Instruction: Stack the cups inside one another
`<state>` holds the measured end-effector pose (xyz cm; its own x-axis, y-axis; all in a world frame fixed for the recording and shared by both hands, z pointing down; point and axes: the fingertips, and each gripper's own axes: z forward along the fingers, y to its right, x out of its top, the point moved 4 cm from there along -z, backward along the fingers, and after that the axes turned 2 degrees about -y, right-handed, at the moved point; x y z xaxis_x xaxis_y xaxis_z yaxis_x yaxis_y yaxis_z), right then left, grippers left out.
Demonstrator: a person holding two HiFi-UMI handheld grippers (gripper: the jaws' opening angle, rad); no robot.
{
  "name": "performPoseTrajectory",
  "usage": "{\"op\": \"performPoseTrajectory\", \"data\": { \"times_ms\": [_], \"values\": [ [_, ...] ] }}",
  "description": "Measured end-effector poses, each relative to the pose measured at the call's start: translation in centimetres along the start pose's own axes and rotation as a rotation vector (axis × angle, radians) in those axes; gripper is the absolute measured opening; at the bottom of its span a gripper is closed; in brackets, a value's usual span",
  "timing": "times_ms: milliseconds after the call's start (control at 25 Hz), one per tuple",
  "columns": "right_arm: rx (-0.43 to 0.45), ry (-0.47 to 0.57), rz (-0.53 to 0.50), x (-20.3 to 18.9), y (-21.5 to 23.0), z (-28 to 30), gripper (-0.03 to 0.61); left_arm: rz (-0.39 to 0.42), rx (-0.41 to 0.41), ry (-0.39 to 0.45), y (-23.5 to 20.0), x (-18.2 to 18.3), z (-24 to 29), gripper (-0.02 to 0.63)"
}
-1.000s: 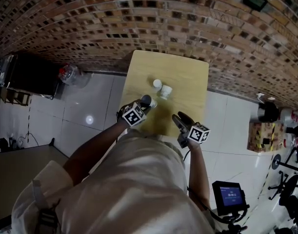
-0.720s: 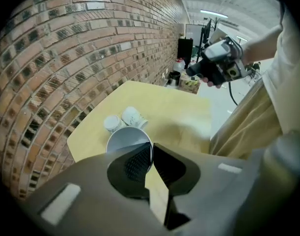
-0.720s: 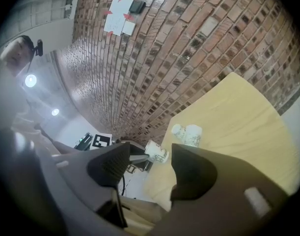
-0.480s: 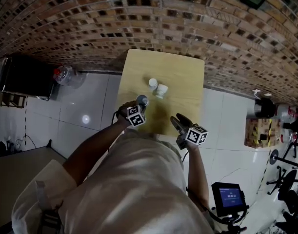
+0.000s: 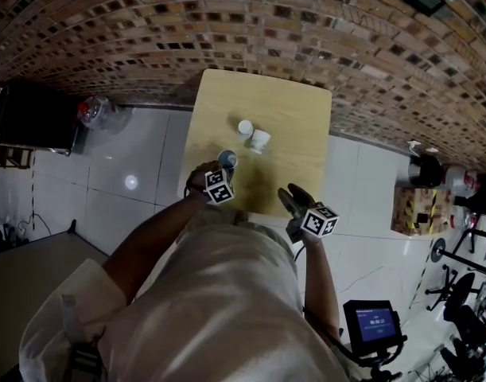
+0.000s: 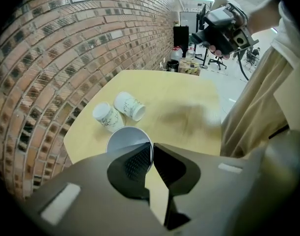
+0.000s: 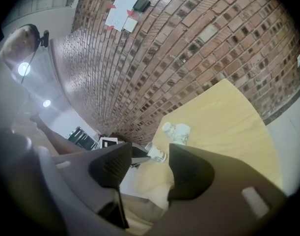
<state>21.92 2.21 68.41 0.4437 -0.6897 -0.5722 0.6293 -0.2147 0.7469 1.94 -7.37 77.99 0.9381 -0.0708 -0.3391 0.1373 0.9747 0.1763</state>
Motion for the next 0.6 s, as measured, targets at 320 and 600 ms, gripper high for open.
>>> {"op": "performPoseTrajectory", "data": {
  "times_ms": [320, 600],
  "values": [
    [0.0, 0.003, -0.014, 0.1, -0.5, 0.7, 0.222, 0.042, -0.009, -0.019, 0.5, -0.6, 1.0, 0.039],
    [-0.003, 0.005, -0.012, 0.0, -0.5, 0.4, 0.222, 0.038, -0.028, -0.016, 0.8, -0.8, 1.1, 0.159]
  ]
}}
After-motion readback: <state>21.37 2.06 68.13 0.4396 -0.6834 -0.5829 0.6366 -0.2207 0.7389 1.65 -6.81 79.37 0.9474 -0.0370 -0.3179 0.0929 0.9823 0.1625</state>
